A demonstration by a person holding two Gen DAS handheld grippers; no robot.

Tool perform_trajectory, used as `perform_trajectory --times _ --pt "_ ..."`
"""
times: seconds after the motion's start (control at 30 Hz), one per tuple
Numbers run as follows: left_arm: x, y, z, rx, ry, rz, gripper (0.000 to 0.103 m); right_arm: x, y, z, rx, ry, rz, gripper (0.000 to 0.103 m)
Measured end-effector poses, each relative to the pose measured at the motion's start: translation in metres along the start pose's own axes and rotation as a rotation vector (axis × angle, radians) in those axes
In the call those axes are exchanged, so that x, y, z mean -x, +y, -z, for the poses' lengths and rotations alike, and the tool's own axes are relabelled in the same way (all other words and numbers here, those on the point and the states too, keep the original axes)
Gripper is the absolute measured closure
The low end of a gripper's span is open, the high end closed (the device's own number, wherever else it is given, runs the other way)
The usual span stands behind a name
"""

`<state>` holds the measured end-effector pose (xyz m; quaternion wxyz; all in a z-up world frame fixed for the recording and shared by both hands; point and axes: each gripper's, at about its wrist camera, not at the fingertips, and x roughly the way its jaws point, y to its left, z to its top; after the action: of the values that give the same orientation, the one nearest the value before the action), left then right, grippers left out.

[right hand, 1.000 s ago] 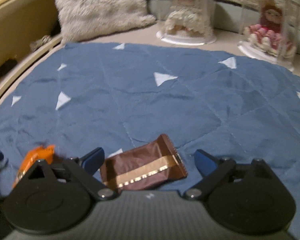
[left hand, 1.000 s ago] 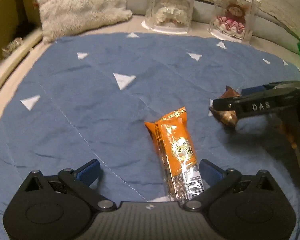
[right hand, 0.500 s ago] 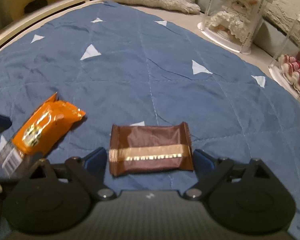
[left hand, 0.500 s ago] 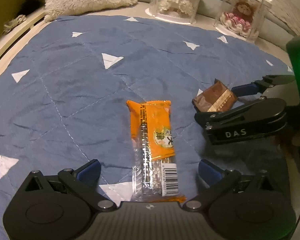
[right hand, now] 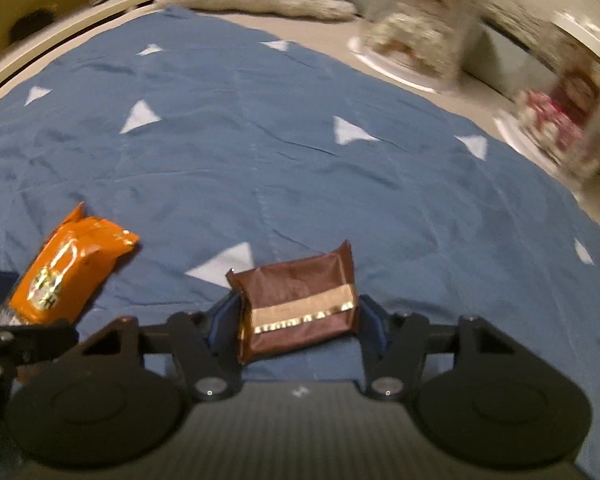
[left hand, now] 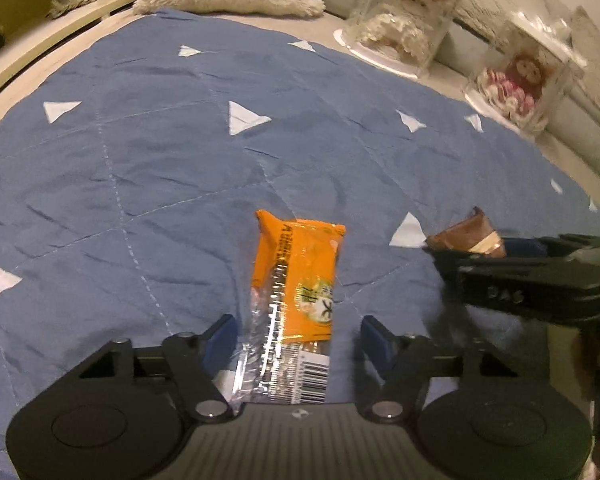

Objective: Organize snacks
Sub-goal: 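Grasp orange bread packet with left tool while right tool grasps brown chocolate bar, then lift both packets and carry them over the white box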

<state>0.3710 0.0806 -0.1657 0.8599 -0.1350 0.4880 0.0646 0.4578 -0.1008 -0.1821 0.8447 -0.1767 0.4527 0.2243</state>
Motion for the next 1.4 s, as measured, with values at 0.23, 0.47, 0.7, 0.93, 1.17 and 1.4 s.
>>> perform_trajectory --times 0.23,0.47,0.7,0.93,1.17,1.4 --pt "-0.004 -0.003 -0.001 -0.089 0.018 -0.019 0.062 0.013 -0.012 0.013 -0.106 0.004 -0.007 0.043" --pt "0.022 -0.009 -0.008 -0.08 -0.02 0.054 0.066 0.035 -0.019 0.027 -0.17 -0.019 -0.016 0.043" --pt "0.067 -0.031 -0.01 -0.106 -0.07 0.097 0.066 0.085 -0.025 0.038 -0.232 -0.067 -0.022 0.043" --pt "0.108 -0.049 -0.008 -0.098 -0.09 0.138 0.065 0.141 -0.035 0.054 -0.293 -0.123 -0.023 0.043" --pt "0.136 -0.083 0.007 -0.132 -0.115 0.191 0.065 0.201 -0.06 0.08 -0.356 -0.18 -0.01 0.043" --pt "0.151 -0.124 0.032 -0.173 -0.111 0.218 0.065 0.243 -0.094 0.121 -0.441 -0.222 0.012 0.043"
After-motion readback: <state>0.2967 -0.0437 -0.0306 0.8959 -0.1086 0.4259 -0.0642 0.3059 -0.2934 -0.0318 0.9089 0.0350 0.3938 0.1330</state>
